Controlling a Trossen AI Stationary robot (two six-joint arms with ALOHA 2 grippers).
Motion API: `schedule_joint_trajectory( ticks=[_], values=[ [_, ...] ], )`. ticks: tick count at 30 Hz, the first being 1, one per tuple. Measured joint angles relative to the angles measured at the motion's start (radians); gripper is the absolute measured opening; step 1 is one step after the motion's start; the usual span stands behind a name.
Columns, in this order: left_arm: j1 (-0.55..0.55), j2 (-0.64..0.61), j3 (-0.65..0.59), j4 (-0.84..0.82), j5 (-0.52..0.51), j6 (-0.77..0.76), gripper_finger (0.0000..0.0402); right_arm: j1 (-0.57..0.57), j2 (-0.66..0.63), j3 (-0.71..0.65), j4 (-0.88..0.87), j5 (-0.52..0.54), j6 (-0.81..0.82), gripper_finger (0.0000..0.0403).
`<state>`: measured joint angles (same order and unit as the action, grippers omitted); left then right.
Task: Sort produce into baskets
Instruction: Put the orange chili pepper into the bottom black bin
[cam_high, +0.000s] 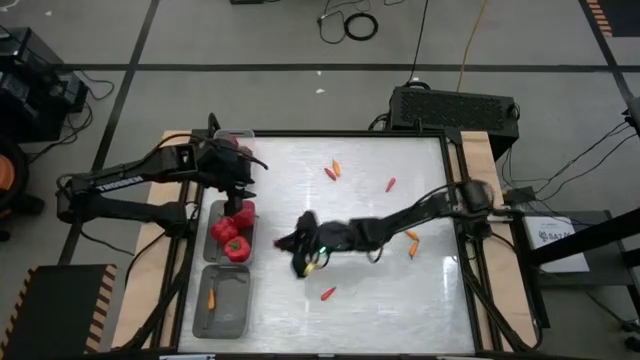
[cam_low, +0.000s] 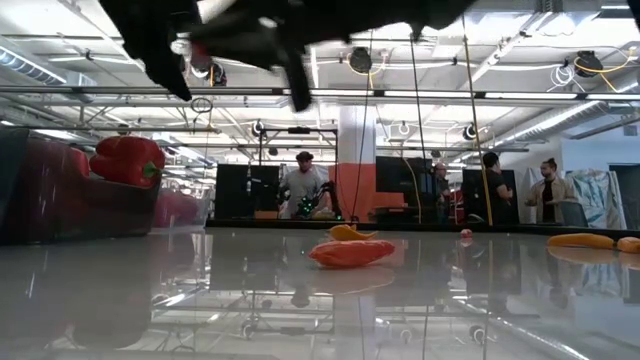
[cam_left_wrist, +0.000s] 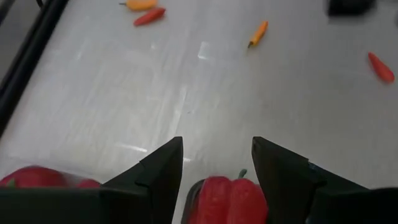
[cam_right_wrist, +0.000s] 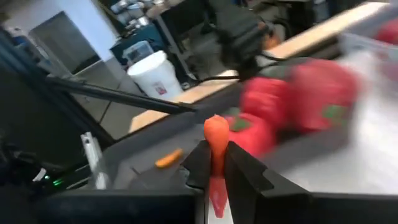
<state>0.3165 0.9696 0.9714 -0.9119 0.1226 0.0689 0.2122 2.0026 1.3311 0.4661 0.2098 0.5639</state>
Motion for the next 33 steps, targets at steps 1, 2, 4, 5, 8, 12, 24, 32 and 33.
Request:
schedule_joint_trajectory(
  ticks=[1, 2, 4, 5, 8, 12, 24, 32, 33],
  values=[
    [0.000, -0.012, 0.000, 0.002, 0.000, 0.000, 0.0198, 0.011, 0.042, 0.054, -0.001, 0.001, -0.010, 0.0029],
    [0.000, -0.023, 0.000, 0.007, 0.000, 0.000, 0.0198, 0.020, 0.087, 0.110, -0.001, 0.000, -0.018, 0.0029],
    [-0.001, -0.043, 0.000, 0.027, 0.001, -0.001, 0.0198, 0.031, 0.171, 0.222, -0.006, 0.001, -0.031, 0.0029],
    [0.000, -0.050, 0.000, 0.028, 0.001, -0.001, 0.0198, 0.036, 0.214, 0.281, -0.006, 0.001, -0.042, 0.0029],
    [0.000, -0.064, 0.000, 0.028, 0.001, -0.001, 0.0198, 0.042, 0.330, 0.440, -0.007, -0.004, -0.084, 0.0029],
    [0.000, -0.074, 0.000, 0.028, 0.005, -0.003, 0.0198, 0.045, 0.453, 0.614, -0.016, -0.046, -0.111, 0.0029],
    [-0.001, -0.075, 0.000, 0.040, 0.006, -0.004, 0.0198, 0.042, 0.603, 0.772, -0.067, -0.104, -0.114, 0.0038],
    [-0.002, -0.074, 0.000, 0.040, 0.038, -0.009, 0.0198, 0.043, 0.602, 0.773, -0.195, -0.103, -0.120, 0.0091],
    [-0.002, -0.075, 0.000, 0.040, 0.038, -0.009, 0.0198, 0.043, 0.602, 0.773, -0.199, -0.103, -0.123, 0.0097]
  ],
)
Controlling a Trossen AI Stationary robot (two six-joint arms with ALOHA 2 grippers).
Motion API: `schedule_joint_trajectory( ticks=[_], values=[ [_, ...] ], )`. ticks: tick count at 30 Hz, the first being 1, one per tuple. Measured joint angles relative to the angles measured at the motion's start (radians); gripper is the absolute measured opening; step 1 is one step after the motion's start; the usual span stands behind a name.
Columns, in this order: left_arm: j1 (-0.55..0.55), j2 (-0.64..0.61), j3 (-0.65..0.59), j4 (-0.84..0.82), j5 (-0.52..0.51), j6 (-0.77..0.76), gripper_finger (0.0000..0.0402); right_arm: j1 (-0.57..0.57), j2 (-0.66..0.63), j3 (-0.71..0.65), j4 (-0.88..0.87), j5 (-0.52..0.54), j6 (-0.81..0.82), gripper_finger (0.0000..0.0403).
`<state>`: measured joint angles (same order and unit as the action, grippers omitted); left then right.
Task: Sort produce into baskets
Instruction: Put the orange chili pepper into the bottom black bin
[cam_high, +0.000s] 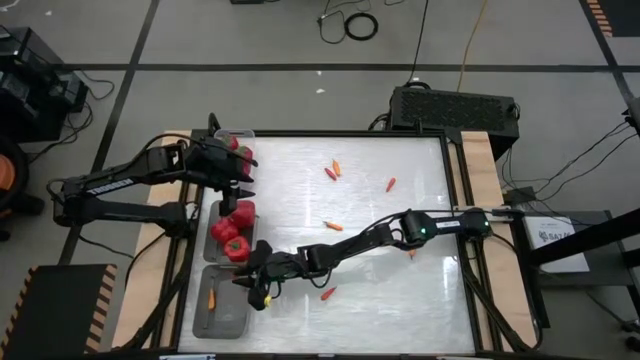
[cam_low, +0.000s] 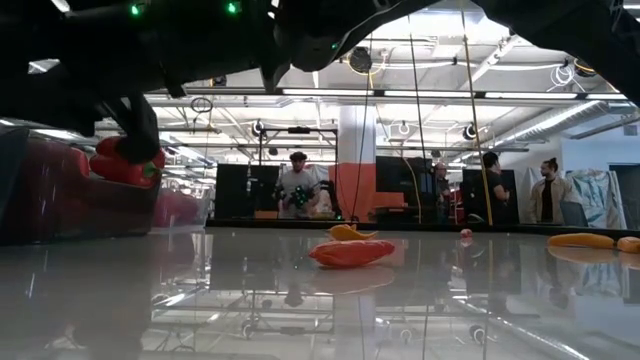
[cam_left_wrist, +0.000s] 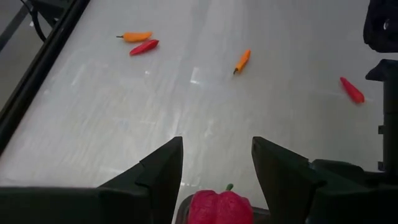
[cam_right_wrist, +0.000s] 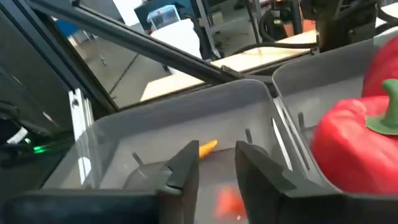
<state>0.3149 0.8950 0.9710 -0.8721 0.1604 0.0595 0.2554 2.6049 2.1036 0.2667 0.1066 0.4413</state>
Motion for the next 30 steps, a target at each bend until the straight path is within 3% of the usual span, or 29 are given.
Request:
schedule_joint_trajectory(
  ticks=[9, 12, 17, 24, 30],
  values=[
    [0.000, 0.000, 0.000, 0.000, 0.001, 0.007, 0.0198, -0.007, 0.000, 0.000, 0.003, -0.009, 0.050, 0.0134],
    [0.000, 0.000, 0.000, 0.000, 0.000, 0.008, 0.0198, -0.015, -0.019, 0.000, -0.032, -0.061, 0.074, 0.0137],
    [0.000, 0.001, 0.000, 0.004, -0.009, 0.041, 0.0198, -0.049, -0.111, 0.000, -0.256, -0.164, 0.098, 0.0137],
    [0.000, 0.048, 0.000, 0.086, -0.044, 0.072, 0.0198, -0.072, -0.289, 0.000, -0.673, -0.184, -0.009, 0.0137],
    [0.007, 0.165, -0.001, 0.205, -0.048, 0.106, 0.0198, -0.068, -0.460, 0.001, -1.026, -0.174, -0.125, 0.0137]
  ],
)
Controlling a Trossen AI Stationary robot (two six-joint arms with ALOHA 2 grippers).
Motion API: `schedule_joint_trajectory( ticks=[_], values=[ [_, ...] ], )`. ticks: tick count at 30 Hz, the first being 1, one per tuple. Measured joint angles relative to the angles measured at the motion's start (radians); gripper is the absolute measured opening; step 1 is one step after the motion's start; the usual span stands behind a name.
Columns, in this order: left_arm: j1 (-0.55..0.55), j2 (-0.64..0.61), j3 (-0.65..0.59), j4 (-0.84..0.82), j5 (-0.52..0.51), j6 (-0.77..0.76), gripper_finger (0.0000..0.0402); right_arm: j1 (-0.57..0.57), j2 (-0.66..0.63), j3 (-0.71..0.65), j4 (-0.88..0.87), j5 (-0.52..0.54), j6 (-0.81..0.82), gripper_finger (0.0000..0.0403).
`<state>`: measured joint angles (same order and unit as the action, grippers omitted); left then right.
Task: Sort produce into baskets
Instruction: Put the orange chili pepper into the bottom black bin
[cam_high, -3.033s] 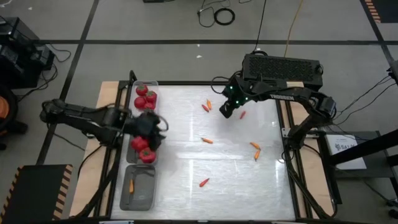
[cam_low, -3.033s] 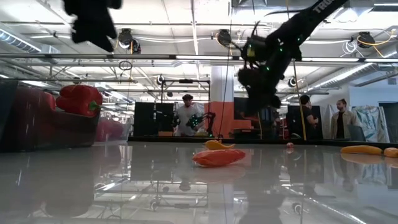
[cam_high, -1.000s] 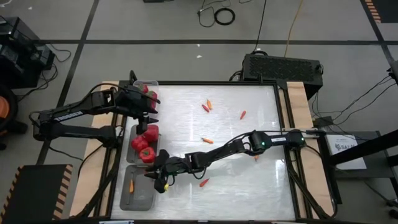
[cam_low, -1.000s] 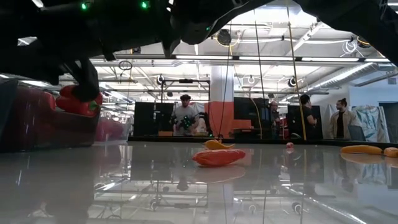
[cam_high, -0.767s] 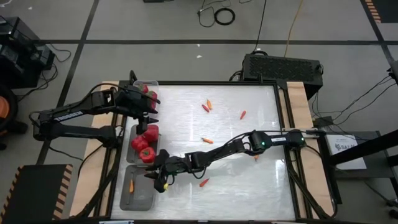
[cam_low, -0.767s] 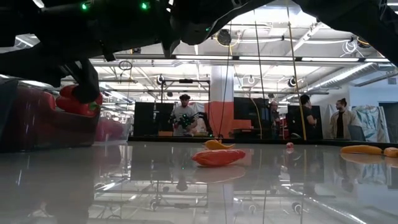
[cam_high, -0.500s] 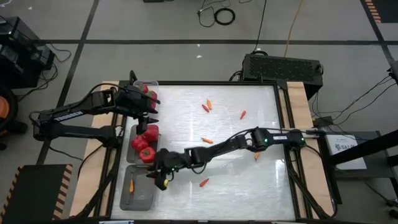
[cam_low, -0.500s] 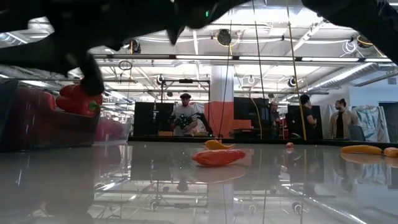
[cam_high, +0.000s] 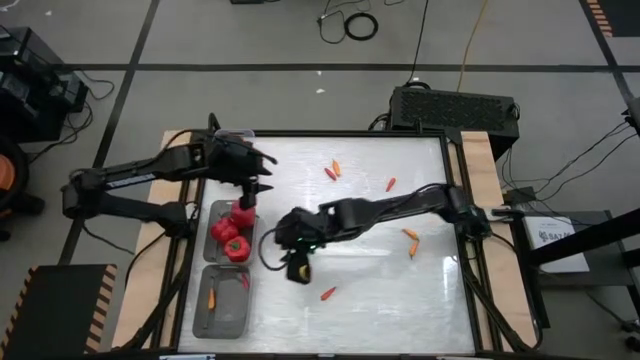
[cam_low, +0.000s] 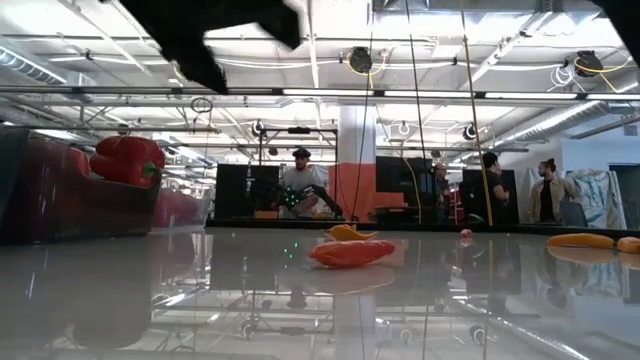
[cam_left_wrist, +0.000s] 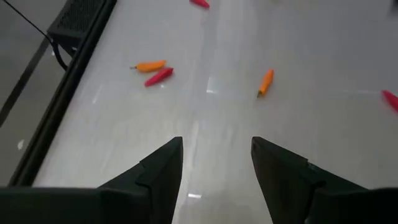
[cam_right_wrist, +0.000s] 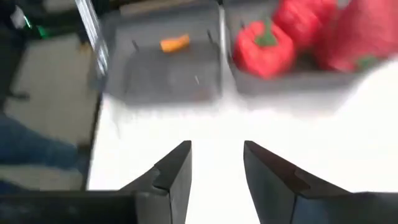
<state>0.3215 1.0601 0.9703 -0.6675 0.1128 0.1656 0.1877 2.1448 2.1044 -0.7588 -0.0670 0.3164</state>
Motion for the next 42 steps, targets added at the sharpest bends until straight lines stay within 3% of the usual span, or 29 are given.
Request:
schedule_joint_trajectory(
  ticks=[11, 16, 20, 29, 37, 42],
  values=[
    [0.054, 0.359, 0.000, 0.368, 0.001, 0.041, 0.0198, 0.004, -0.201, -0.013, -0.493, 0.117, -0.063, 0.0137],
    [0.092, 0.539, 0.005, 0.575, 0.055, 0.047, 0.0198, -0.010, -0.328, -0.140, -0.508, 0.123, -0.067, 0.0137],
    [0.111, 0.688, 0.090, 0.589, 0.079, 0.034, 0.0198, -0.025, -0.465, -0.336, -0.435, 0.123, -0.024, 0.0137],
    [0.111, 0.963, 0.445, 0.298, 0.093, 0.224, 0.0198, -0.057, -0.784, -0.767, -0.205, 0.116, 0.126, 0.0137],
    [0.111, 1.097, 0.671, 0.060, 0.058, 0.314, 0.0198, -0.057, -0.947, -0.937, -0.081, 0.116, 0.212, 0.0137],
    [0.111, 1.172, 0.782, -0.053, -0.023, 0.376, 0.0198, -0.057, -0.974, -0.970, -0.052, 0.120, 0.222, 0.0137]
  ],
)
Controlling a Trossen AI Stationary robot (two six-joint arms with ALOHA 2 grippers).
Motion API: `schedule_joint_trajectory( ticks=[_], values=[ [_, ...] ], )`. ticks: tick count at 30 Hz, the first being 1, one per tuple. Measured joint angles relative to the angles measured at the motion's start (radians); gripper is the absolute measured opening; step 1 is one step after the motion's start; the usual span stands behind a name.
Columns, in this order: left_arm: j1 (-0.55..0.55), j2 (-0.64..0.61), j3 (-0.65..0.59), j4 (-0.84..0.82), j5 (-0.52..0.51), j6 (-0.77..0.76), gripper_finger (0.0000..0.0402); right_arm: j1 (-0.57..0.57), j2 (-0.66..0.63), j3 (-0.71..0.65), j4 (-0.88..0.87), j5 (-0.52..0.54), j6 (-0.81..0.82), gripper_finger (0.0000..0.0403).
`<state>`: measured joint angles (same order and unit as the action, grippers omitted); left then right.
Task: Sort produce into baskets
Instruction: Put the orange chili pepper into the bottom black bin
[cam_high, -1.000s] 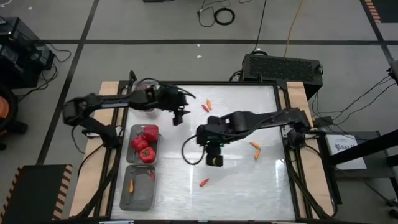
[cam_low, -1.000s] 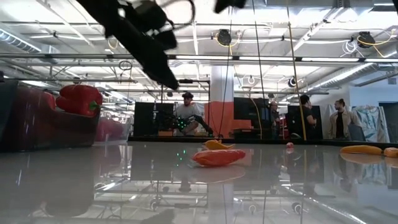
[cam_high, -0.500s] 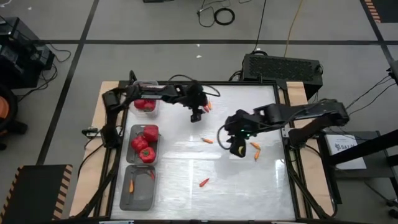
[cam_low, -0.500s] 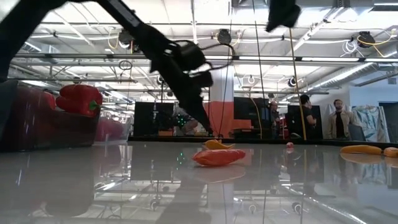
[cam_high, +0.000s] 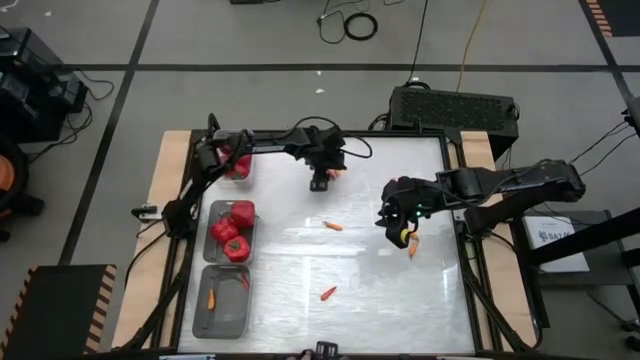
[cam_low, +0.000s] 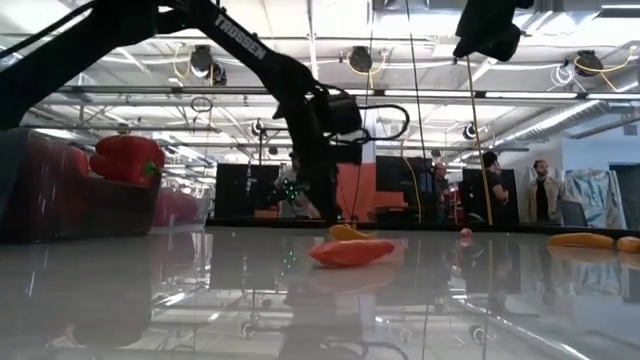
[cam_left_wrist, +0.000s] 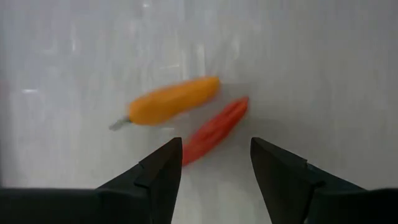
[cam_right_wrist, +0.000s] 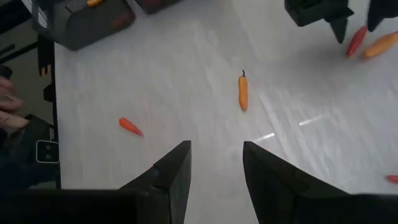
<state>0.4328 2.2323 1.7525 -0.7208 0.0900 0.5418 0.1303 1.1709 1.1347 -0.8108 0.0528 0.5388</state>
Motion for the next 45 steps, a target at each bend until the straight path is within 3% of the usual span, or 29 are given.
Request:
schedule_joint_trajectory(
  ticks=[6, 20, 30, 45],
  values=[
    [0.000, 0.019, 0.043, -0.029, -0.047, 0.067, 0.0198, 0.000, -0.001, -0.004, 0.038, 0.000, 0.000, 0.0137],
    [-0.048, 0.041, 0.041, -0.051, -0.254, 0.407, 0.0198, 0.000, -0.001, -0.004, 0.113, 0.000, 0.000, 0.0137],
    [-0.079, 0.042, 0.042, -0.034, -0.268, 0.441, 0.0194, 0.000, -0.001, -0.004, 0.142, 0.000, 0.000, 0.0137],
    [-0.087, 0.042, 0.042, -0.020, -0.282, 0.463, 0.0115, 0.009, 0.000, -0.004, 0.149, -0.006, 0.037, 0.0137]
  ],
)
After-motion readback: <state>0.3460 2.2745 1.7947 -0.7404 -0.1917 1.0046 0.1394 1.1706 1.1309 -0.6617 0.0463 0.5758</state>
